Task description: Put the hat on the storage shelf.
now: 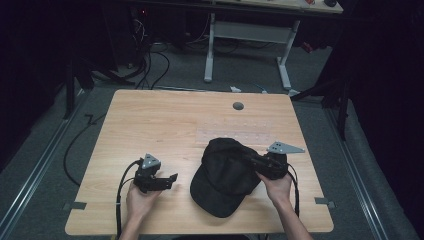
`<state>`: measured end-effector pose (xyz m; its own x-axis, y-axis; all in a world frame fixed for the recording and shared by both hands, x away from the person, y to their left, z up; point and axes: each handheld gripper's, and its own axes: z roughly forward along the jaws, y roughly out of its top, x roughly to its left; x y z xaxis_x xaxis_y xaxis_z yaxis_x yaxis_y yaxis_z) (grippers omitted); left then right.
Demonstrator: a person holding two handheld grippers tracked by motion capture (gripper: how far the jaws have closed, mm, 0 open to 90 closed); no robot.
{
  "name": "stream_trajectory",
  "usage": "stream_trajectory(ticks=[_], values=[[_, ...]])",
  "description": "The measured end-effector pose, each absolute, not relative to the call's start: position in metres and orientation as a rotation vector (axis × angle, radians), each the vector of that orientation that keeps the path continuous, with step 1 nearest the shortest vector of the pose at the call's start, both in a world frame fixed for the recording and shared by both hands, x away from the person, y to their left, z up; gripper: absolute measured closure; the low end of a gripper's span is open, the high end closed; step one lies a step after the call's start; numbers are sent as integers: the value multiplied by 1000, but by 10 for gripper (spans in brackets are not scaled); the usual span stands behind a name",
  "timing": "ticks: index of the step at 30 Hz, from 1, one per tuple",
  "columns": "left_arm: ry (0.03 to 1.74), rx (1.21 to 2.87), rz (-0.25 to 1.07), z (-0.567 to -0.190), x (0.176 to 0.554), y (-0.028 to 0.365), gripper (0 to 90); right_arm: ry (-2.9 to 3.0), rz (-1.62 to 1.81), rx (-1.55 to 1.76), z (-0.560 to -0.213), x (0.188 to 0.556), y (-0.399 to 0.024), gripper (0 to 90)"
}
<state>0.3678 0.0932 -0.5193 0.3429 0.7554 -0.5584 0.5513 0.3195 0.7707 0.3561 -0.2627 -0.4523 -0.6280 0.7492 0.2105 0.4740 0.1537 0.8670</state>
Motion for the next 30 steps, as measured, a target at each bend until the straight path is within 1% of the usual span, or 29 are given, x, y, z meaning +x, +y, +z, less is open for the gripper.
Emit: stream_trajectory(ticks=[2, 3, 10, 14, 20, 26, 30], values=[[1293, 1343, 152, -510, 365, 91, 198, 2164, 1470, 1149, -447, 356, -263, 844], [1293, 1343, 152, -510, 365, 91, 192, 2164, 1470, 1149, -447, 356, -263, 844], [1218, 1365, 41, -491, 358, 77, 173, 2179, 1491, 1091, -438, 356, -263, 844], [1184, 1393, 14, -484, 356, 71, 158, 2190, 1493, 1071, -437, 355, -262, 844], [1128, 1432, -64, -471, 353, 56, 153, 2216, 1497, 1018, -435, 356, -257, 843], [1129, 1446, -63, -467, 355, 44, 119, 2225, 1518, 965, -433, 355, -252, 843], [1134, 1453, -106, -466, 358, 37, 117, 2234, 1524, 935, -431, 356, -250, 842]])
